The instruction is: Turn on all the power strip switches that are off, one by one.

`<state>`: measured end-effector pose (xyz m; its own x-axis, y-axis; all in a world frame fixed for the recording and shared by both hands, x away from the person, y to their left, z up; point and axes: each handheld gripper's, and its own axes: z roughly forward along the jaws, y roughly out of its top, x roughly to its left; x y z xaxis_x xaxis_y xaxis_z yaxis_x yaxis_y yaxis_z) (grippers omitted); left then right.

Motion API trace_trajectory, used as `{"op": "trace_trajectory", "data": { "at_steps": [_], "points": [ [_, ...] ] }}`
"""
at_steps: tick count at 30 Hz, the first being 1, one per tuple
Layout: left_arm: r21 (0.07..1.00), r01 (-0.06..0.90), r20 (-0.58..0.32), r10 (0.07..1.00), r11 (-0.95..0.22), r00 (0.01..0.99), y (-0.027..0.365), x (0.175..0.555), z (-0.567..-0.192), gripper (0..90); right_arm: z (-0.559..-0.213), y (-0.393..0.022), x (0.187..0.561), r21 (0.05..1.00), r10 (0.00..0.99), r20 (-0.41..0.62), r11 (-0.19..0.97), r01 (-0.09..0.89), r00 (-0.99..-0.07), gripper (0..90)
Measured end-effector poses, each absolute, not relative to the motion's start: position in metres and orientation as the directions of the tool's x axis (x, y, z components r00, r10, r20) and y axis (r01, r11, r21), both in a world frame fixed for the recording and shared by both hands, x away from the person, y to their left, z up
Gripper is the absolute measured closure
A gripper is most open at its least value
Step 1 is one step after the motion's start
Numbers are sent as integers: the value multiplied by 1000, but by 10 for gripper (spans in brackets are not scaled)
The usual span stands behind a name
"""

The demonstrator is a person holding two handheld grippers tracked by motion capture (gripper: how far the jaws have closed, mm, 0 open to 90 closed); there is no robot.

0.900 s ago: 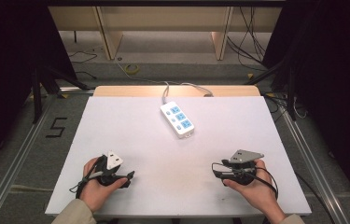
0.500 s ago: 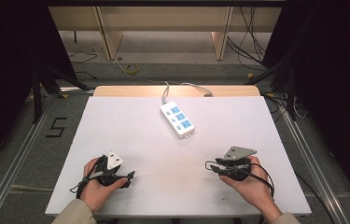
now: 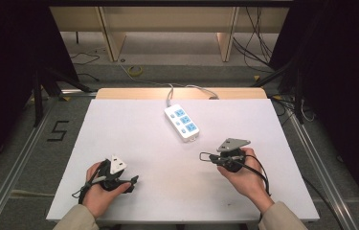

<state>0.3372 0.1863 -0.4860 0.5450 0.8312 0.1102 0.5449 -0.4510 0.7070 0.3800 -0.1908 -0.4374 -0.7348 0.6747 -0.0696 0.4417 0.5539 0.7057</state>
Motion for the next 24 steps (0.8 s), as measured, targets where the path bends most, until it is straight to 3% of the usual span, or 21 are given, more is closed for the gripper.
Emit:
{"op": "trace_trajectory", "data": {
  "at_steps": [24],
  "points": [
    [708,542,113,830,-453,546,186,338,-486,226,-426,-151,424,660,666,-69,589,466,-743,900]
  ]
}}
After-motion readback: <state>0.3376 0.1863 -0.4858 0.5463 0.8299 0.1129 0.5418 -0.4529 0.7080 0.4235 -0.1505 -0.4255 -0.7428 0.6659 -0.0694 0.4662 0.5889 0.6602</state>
